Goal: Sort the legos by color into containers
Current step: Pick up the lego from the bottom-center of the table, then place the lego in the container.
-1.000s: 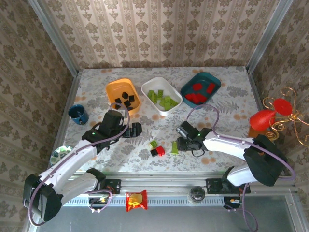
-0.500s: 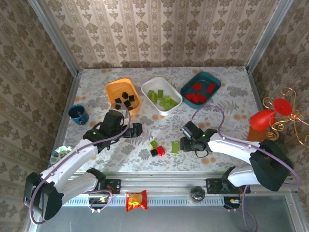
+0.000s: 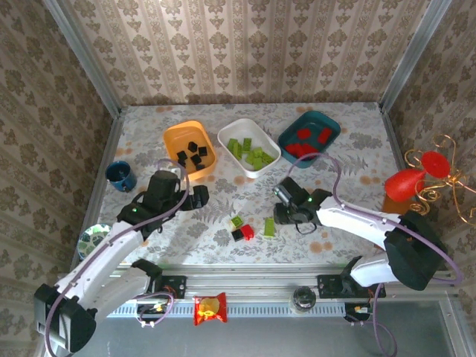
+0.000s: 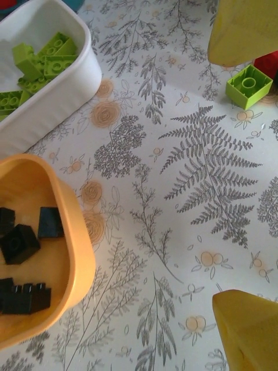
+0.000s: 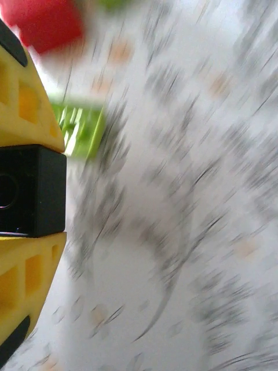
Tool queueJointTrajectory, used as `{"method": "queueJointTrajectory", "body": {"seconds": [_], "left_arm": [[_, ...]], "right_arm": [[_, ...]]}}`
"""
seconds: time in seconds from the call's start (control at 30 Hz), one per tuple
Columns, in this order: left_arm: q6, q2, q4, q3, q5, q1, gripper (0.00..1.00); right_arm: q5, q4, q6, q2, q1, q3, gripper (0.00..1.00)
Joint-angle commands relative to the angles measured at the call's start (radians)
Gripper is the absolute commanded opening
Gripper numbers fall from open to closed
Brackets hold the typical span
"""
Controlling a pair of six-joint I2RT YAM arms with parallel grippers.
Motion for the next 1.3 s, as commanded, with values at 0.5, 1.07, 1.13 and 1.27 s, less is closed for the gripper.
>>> {"method": "queueJointTrajectory", "body": {"seconds": [0.5,1.07,1.13,1.27], "left_arm": [[-0.017,-0.104,-0.131,-0.031,-0.029,0.005,1.0],[-0.015,-0.075,-0.103,-0.022,0.054,-0.005,1.0],[-0.009,-0.04,-0.077,-0.013,0.082,-0.023,0.99],[0.011,0.073,-0.019,0.015,0.111,-0.096,0.96]], "right_arm": [[-0.268,0.185,-0.077,0.831,0.022,1.071,0.34],[-0.24,0.189,-0.027,0.801,-0.014,1.126,0.71],[-0.224,0.248,-0.016,0.691,-0.025,0.964,0.7],[-0.167,0.304,0.002,0.493,-0.042,0.668,0.69]]}}
